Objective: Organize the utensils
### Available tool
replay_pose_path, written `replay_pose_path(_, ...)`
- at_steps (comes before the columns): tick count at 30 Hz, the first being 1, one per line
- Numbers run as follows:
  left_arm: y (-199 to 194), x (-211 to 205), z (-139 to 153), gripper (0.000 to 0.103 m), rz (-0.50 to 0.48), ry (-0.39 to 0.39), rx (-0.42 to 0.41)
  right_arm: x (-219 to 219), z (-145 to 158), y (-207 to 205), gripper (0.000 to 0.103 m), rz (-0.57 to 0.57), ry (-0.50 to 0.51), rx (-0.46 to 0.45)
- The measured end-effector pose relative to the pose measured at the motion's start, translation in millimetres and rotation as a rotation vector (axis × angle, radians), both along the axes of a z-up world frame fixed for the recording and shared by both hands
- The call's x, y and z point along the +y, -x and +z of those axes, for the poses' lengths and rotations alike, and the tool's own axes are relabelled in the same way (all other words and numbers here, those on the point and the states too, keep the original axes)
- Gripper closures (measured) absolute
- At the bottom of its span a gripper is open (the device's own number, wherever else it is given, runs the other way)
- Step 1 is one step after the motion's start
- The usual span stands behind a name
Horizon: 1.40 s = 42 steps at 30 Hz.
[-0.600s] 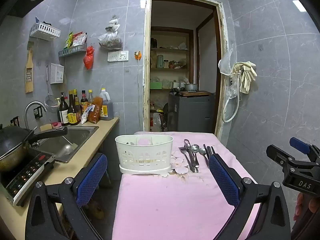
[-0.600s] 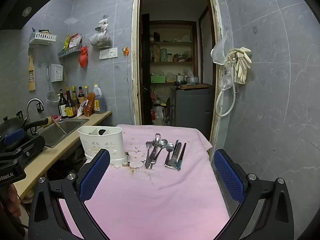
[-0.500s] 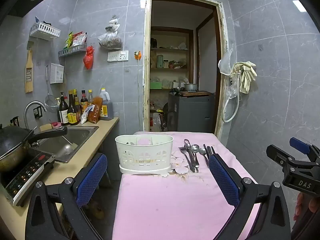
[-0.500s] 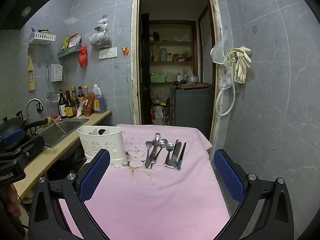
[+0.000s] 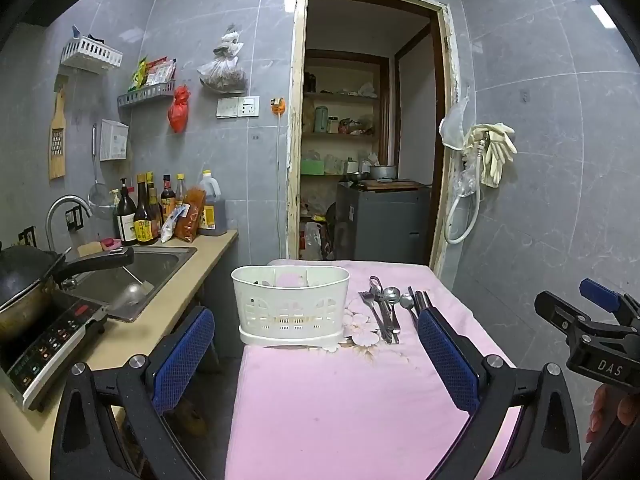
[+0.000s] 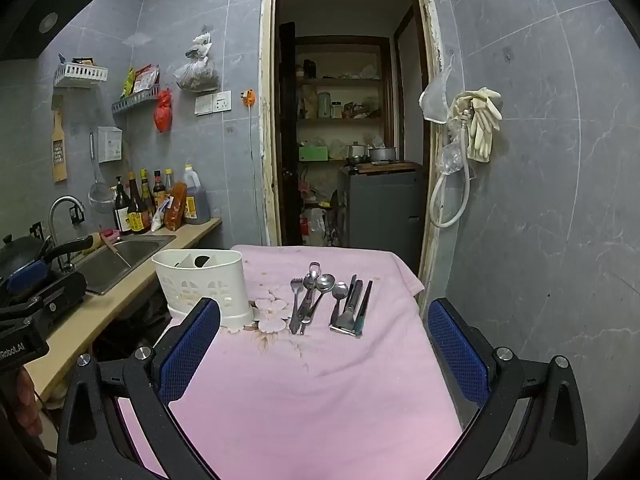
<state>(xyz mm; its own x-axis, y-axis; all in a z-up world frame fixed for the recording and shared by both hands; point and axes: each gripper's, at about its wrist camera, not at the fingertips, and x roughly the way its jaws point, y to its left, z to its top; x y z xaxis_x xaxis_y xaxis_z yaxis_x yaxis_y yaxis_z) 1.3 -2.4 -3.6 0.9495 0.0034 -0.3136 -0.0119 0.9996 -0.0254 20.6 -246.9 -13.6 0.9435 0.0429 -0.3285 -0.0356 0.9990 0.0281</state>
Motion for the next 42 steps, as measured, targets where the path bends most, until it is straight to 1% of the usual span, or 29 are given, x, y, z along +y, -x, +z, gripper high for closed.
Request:
replay_pose_path(1,-3,6,-1,0.0,-0.001,0.004,-0.001,4,-1,-2,0.001,0.0,0.001,0.0)
replay_pose_path(14,-1,9,-6,0.0,0.004,0.002,0.004,-1,-2,-4,0.001,0.002,-0.004,0.008)
replay_pose_path(15,-4,9,0,0.0,-0.003,0.01,0.009,-1,-3,-4,0.001,0.003,-0.004,0.009)
replay_pose_path(22,-4,15,-3,0.0,0.004,0.009,0.011,-2,-8,-10,0.001,0.014,-0.006,0.014)
replay_pose_path(42,-5,9,-2,0.0,-0.003,0.007,0.018,-2,-7,-11,0.001,0.012,-0.01,0.019)
